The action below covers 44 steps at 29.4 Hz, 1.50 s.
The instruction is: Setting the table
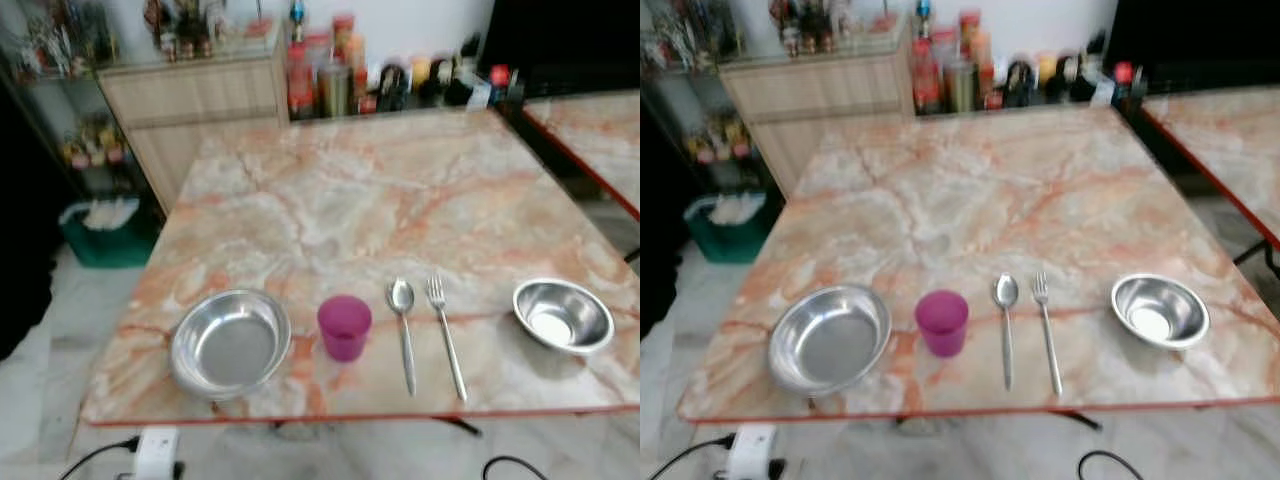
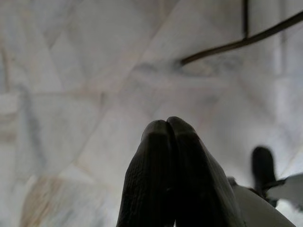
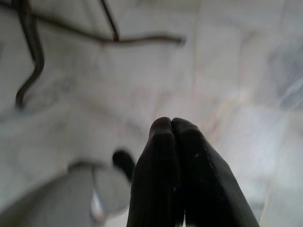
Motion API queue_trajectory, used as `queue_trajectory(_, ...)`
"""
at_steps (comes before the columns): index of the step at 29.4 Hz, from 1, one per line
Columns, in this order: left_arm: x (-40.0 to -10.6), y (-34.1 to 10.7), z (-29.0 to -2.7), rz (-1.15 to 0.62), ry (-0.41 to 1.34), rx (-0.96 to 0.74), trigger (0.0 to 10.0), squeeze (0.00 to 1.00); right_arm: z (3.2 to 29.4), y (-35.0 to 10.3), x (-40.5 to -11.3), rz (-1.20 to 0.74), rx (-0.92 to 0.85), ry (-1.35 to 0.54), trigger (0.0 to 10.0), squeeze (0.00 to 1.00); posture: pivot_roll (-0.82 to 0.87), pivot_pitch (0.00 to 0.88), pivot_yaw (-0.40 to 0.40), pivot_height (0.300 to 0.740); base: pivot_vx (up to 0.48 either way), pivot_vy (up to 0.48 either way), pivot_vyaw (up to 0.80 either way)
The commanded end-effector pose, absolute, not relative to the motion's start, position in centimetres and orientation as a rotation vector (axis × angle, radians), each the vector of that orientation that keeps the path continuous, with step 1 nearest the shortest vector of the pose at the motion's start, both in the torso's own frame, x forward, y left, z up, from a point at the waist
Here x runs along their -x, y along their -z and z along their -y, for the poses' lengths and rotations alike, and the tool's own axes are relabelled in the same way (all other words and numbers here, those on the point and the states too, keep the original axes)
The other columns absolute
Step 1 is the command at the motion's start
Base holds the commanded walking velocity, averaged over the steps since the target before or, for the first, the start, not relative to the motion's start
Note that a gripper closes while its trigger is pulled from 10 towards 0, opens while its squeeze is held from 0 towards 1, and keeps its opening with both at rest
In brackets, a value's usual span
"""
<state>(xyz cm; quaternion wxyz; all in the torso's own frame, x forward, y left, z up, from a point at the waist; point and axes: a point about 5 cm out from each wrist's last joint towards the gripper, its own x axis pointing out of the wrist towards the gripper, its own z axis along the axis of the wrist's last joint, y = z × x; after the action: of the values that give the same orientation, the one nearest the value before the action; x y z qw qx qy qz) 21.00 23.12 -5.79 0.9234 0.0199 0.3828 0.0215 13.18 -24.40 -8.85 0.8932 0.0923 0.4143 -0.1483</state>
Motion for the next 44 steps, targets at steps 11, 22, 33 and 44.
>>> queue_trajectory(11, -18.3, 6.6, -25.7, -0.849, -0.153, -0.046, 10.0, 0.0, 23.9, 9.3, -12.5, -0.897, -0.218, 0.316, 10.0, 0.0, -0.01, 0.104, 0.012, 0.74, 0.0, 0.0, 0.0)
queue_trajectory(22, -17.7, 6.7, -26.2, -0.853, -0.175, -0.038, 10.0, 0.0, 23.9, 9.3, -12.6, -0.894, -0.222, 0.32, 10.0, 0.0, -0.01, 0.104, 0.01, 0.74, 0.0, 0.0, 0.0)
queue_trajectory(33, -17.8, 6.6, -26.1, -0.848, -0.175, -0.036, 10.0, 0.0, 23.9, 9.3, -12.6, -0.893, -0.223, 0.325, 10.0, 0.0, -0.01, 0.106, 0.008, 0.74, 0.0, 0.0, 0.0)
queue_trajectory(44, -18.0, 6.6, -26.1, -0.843, -0.175, -0.036, 10.0, 0.0, 23.9, 9.3, -12.6, -0.894, -0.224, 0.328, 10.0, 0.0, -0.01, 0.108, 0.008, 0.74, -0.334, 0.0, 0.0)
